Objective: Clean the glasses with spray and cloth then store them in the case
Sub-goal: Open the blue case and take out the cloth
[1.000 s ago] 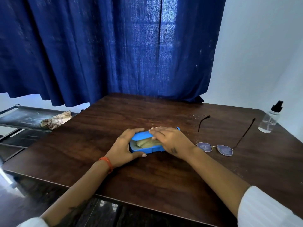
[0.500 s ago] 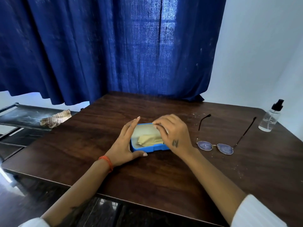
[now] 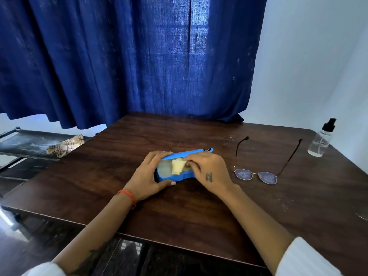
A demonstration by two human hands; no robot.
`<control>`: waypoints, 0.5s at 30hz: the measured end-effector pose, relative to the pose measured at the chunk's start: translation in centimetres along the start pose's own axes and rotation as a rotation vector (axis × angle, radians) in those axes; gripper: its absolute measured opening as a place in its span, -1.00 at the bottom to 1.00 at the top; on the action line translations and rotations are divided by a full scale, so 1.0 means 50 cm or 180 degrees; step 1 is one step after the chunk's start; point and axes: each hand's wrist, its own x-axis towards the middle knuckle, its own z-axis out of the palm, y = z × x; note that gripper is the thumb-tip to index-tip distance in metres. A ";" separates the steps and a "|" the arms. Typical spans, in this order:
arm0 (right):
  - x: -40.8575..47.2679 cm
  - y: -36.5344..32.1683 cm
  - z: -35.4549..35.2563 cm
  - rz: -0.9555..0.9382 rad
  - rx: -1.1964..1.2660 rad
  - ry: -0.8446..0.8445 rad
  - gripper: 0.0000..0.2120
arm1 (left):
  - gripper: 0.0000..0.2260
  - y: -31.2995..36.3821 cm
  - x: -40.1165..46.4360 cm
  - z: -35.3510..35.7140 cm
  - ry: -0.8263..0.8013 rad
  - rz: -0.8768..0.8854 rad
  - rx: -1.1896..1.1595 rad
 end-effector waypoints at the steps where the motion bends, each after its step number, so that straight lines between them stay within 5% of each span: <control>1: -0.004 0.002 -0.012 0.0045 0.0176 0.0204 -0.86 | -0.31 0.001 0.000 -0.001 0.0019 -0.0008 0.0028; 5: -0.027 0.006 -0.079 0.0734 0.1128 0.0567 -0.91 | -0.31 -0.001 -0.004 -0.004 0.0052 -0.0037 0.0247; 11: -0.116 0.046 -0.143 0.2632 0.2913 -0.0073 -0.90 | -0.53 0.045 -0.011 0.000 0.0921 0.0849 0.0855; 15: -0.136 0.058 -0.163 0.3419 0.3526 -0.0283 -0.87 | -0.69 0.130 -0.013 0.051 0.0968 0.0854 0.0287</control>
